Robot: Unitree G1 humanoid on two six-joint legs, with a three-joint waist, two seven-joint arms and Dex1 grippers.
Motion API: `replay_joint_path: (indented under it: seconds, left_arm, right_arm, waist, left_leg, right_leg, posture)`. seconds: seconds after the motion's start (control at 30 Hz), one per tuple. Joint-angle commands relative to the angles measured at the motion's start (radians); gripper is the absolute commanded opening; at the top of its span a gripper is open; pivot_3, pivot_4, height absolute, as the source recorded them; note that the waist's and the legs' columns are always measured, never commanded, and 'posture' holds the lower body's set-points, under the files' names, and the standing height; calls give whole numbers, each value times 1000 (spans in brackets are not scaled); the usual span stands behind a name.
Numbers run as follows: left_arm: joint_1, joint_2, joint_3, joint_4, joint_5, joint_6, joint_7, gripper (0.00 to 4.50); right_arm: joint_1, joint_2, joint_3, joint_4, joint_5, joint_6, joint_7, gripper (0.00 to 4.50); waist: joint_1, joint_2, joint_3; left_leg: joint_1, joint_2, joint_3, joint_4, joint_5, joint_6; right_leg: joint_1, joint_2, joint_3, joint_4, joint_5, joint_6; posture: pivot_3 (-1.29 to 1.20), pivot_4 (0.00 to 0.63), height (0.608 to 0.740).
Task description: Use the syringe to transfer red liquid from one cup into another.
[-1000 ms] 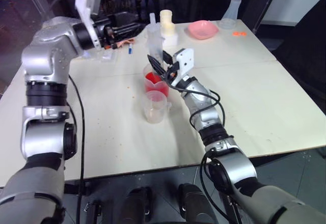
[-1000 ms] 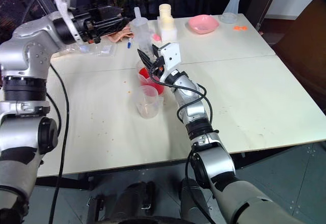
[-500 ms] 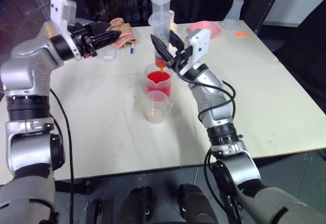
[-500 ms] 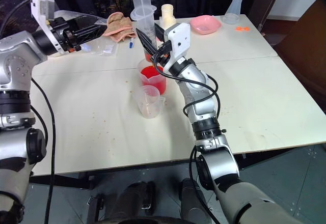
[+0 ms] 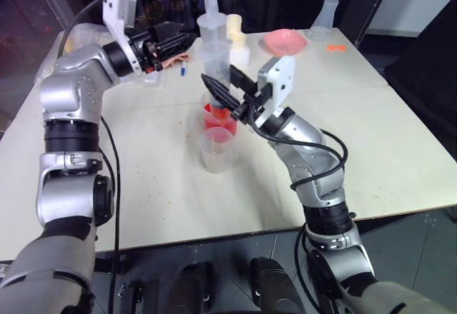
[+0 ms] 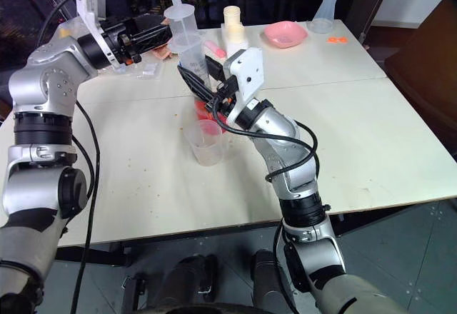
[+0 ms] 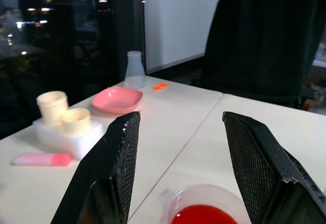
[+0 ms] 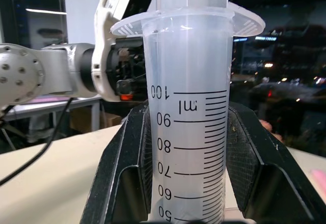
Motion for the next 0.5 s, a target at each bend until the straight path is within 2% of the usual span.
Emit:
replay_joint_path:
  seconds: [0.03,0.27,0.5]
  left_arm:
    - [-44,16,7,-22,-13,4,-17,2727]
    - [-41,57,-6,-114,-51,127,-79,2727]
    - [-20,99,22,-200,-150,293,-121,2727]
  right_arm:
    - [4,12,7,-31,6,-19,-8,1345]
    - [26,21,17,9,-13,-67,-10,1345]
    - [41,21,36,30,-25,-94,-1,1345]
  waist:
    - [1,0,0]
    - [0,0,0]
    - [-1,0,0]
  left_leg:
    - [0,0,0,0,0,0]
    - [0,0,0,0,0,0]
    - [0,0,0,0,0,0]
  right_leg:
    - [0,0,0,0,0,0]
    - [1,0,0,0,0,0]
    - [1,0,0,0,0,0]
  posture:
    - [0,150,740]
    - [0,150,740]
    - [0,150,740]
